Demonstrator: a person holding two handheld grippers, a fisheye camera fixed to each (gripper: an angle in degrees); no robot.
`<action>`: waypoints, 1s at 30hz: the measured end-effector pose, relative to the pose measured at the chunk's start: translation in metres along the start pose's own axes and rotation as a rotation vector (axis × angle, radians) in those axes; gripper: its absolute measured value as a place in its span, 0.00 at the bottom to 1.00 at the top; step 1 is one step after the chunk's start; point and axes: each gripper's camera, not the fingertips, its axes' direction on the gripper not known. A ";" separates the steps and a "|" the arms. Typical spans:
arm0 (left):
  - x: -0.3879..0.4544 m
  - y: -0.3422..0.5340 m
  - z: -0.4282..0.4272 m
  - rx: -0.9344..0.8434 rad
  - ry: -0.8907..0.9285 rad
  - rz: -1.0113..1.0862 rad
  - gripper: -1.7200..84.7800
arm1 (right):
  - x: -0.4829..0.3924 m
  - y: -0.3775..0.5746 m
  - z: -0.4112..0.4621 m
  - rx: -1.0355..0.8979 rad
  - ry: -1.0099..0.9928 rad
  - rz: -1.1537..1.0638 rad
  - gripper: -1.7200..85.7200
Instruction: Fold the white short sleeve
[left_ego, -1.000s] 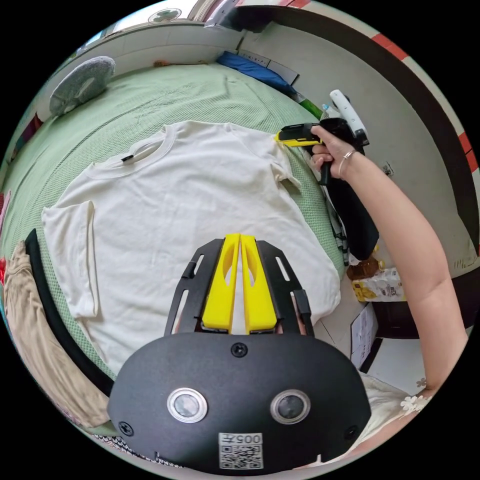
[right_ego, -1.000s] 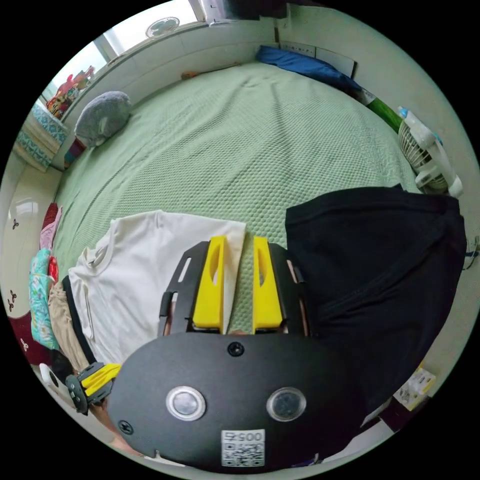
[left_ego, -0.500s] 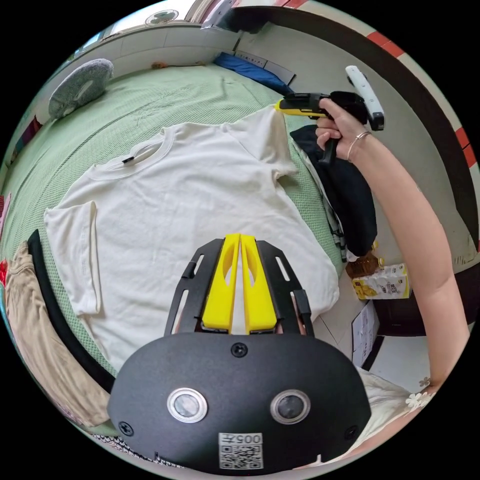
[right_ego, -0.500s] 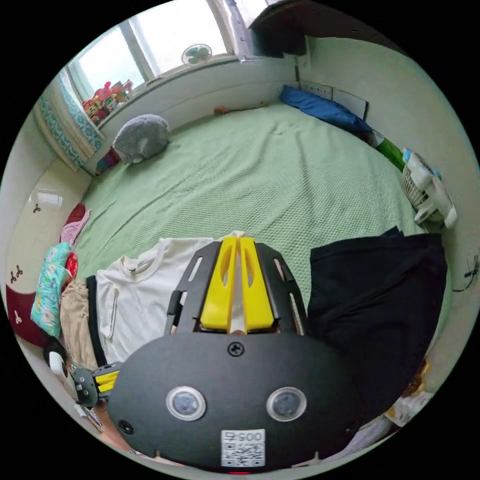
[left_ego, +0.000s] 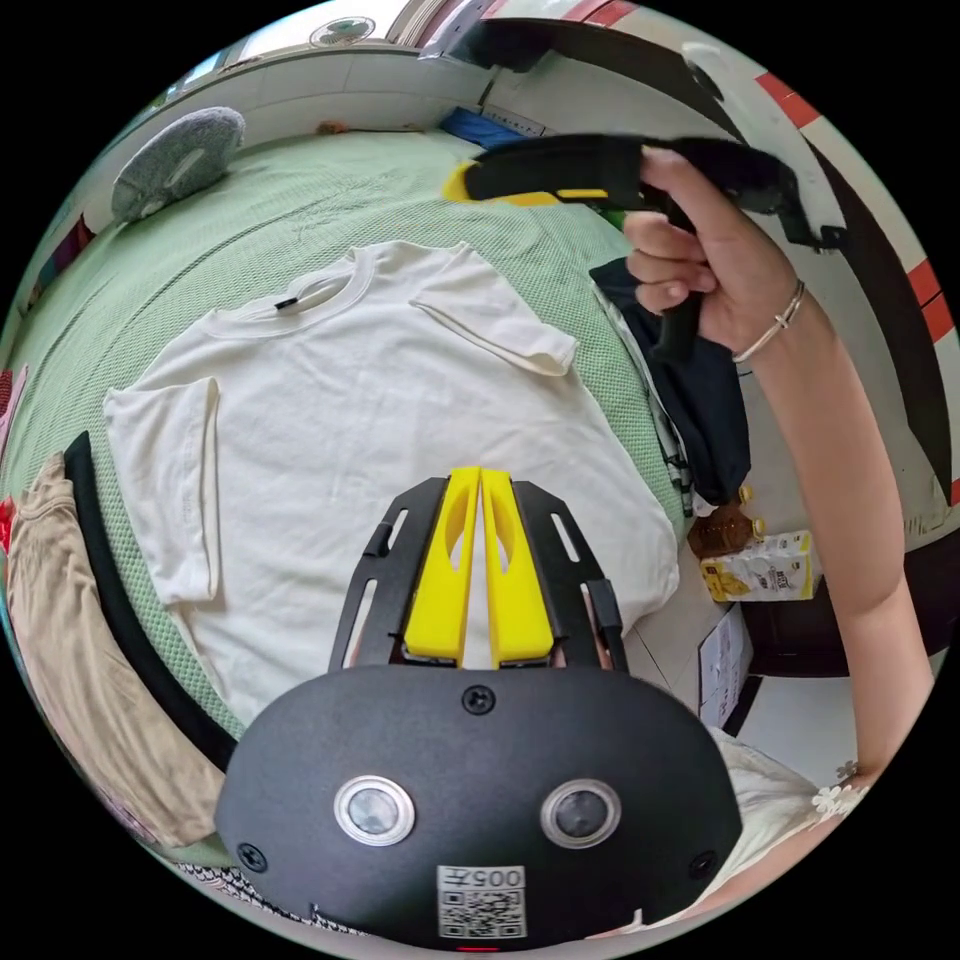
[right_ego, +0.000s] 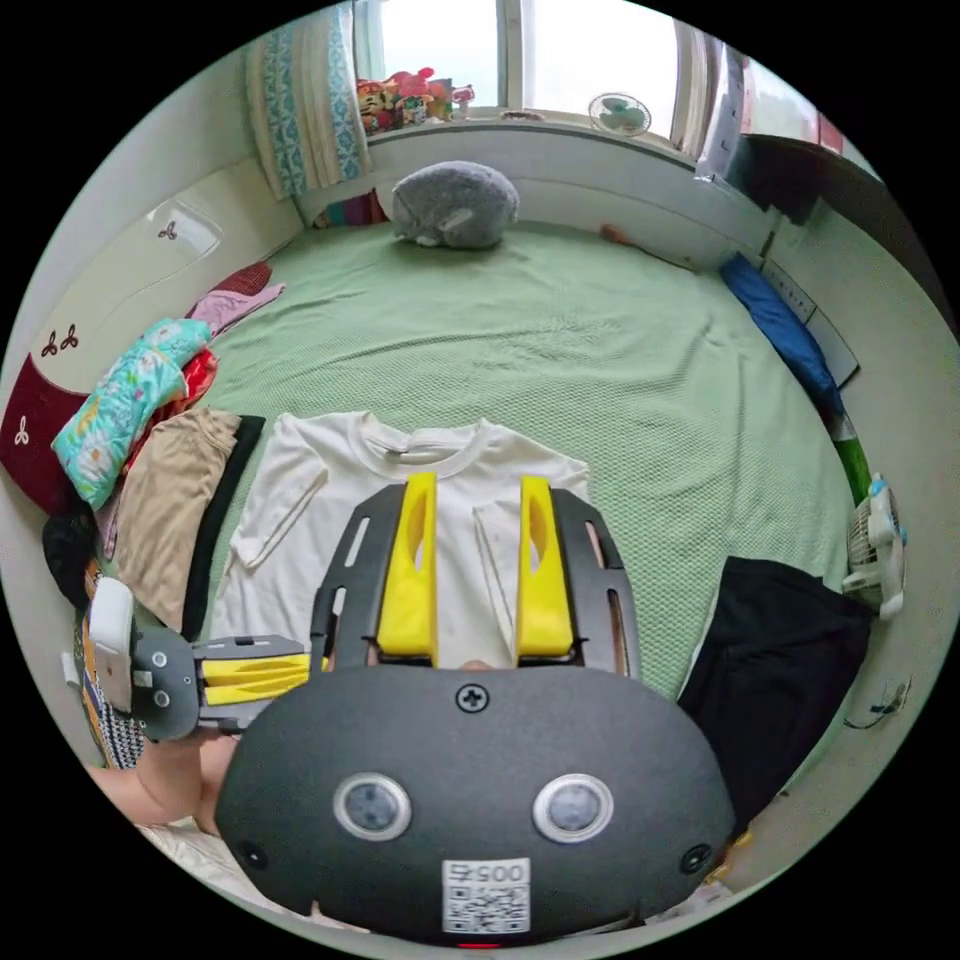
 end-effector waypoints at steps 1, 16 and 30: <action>-0.002 0.000 -0.001 0.001 0.004 -0.004 0.01 | 0.007 0.003 0.002 -0.014 -0.009 0.020 0.14; -0.028 0.006 -0.005 0.009 0.045 -0.025 0.01 | -0.054 0.084 0.039 -0.016 0.280 -0.226 0.03; -0.048 0.008 -0.005 0.004 0.054 -0.028 0.01 | -0.096 0.090 0.066 -0.246 0.142 -0.332 0.08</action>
